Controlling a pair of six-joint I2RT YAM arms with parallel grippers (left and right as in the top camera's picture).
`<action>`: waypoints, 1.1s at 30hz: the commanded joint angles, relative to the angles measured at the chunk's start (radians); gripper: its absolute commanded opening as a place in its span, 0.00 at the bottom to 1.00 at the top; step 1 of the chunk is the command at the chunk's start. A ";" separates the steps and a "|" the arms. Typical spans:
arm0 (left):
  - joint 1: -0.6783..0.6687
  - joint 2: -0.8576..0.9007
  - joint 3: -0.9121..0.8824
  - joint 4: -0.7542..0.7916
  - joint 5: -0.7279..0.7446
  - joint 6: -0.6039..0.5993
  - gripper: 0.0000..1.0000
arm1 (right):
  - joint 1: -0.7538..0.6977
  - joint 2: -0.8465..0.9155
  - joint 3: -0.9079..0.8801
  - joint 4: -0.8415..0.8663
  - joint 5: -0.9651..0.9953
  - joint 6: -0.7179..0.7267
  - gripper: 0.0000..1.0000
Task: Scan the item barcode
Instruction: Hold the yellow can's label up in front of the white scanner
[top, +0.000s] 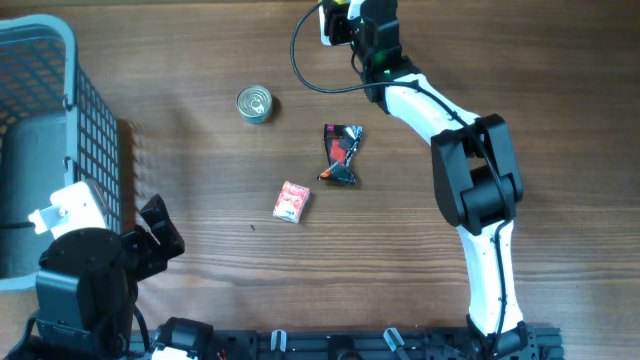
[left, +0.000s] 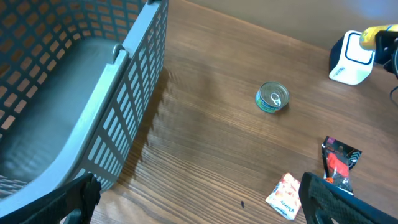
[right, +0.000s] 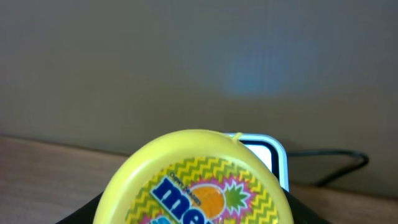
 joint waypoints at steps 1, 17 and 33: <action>-0.005 -0.003 -0.006 0.003 -0.002 -0.010 1.00 | -0.001 0.021 0.008 0.027 0.045 -0.034 0.62; -0.005 -0.003 -0.006 0.003 -0.002 -0.010 1.00 | 0.000 0.100 0.008 0.221 0.057 -0.166 0.56; -0.005 -0.003 -0.006 -0.005 -0.002 -0.010 1.00 | 0.045 0.022 0.009 0.213 0.056 -0.166 0.56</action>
